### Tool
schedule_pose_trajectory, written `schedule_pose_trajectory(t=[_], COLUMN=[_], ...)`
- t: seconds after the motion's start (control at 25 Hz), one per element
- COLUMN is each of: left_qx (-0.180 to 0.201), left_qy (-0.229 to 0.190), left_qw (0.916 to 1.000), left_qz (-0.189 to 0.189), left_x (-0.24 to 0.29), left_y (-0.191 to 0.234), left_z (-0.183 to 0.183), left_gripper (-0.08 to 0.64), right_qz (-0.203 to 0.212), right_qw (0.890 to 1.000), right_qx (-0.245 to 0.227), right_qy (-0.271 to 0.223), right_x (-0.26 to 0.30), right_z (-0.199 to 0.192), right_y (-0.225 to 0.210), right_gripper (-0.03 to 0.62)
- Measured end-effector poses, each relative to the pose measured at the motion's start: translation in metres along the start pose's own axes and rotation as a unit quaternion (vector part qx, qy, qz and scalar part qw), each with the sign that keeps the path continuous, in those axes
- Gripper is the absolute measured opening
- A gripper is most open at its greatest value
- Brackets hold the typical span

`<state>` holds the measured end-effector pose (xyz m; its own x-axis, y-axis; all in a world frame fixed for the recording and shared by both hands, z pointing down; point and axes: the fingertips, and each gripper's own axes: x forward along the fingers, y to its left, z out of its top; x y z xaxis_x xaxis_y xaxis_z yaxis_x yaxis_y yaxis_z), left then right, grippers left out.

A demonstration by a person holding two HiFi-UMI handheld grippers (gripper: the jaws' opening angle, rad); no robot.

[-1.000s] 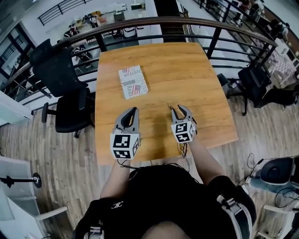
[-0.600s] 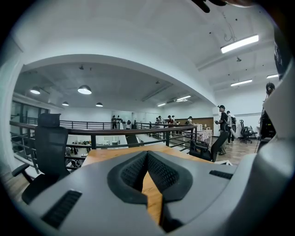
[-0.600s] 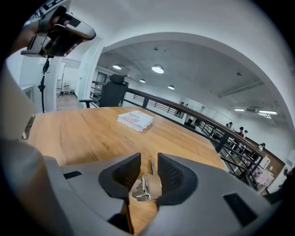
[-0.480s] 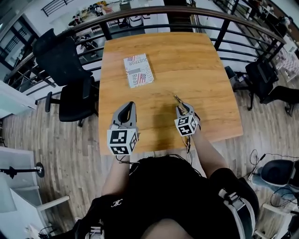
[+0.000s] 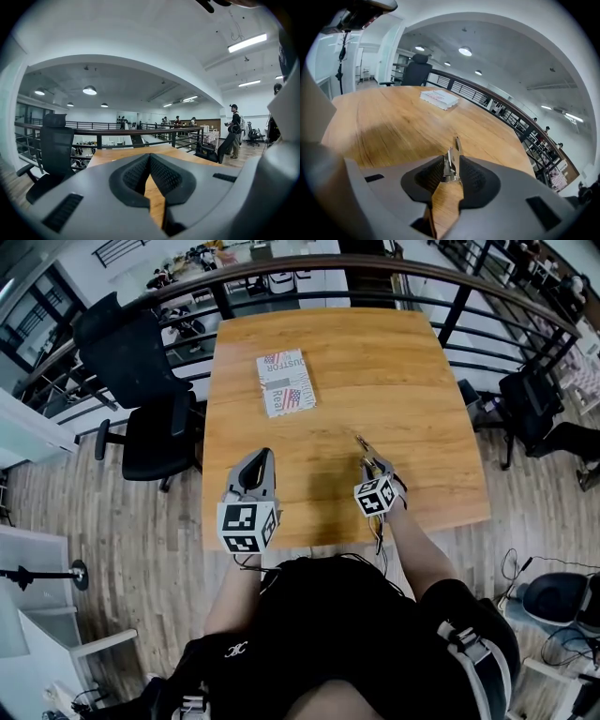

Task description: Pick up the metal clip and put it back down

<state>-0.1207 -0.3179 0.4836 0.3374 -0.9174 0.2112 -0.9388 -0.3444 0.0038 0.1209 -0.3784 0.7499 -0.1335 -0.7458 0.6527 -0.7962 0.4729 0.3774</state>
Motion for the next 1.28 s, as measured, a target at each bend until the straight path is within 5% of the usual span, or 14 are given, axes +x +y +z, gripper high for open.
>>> schedule_pose_trajectory(t=[0.4,0.72,1.04,1.28], left_qx=[-0.006,-0.014,-0.019,-0.012], left_qy=[-0.004,-0.011,-0.025,-0.027], left_qw=[1.0,0.9997,0.9983,0.9965], left_qz=[-0.004,-0.018,-0.05,-0.078], left_x=[0.005,0.01,0.024,0.034], left_y=[0.007,0.007,-0.004,-0.024], left_z=[0.001,0.006,0.02,0.026], left_gripper=[0.012,0.012,0.012,0.012], right_qz=[-0.054,-0.08,-0.132,-0.194], right_qw=[0.996,0.994,0.984,0.961], right_qx=[-0.074,-0.077,-0.088,-0.098], right_qy=[0.015,0.006,-0.079,-0.169], right_x=[-0.002,-0.015,-0.056,-0.114], right_z=[0.001,0.015,0.077,0.14], right_y=[-0.007,-0.025,-0.061,-0.1], right_gripper=[0.042,0.018,0.018,0.018])
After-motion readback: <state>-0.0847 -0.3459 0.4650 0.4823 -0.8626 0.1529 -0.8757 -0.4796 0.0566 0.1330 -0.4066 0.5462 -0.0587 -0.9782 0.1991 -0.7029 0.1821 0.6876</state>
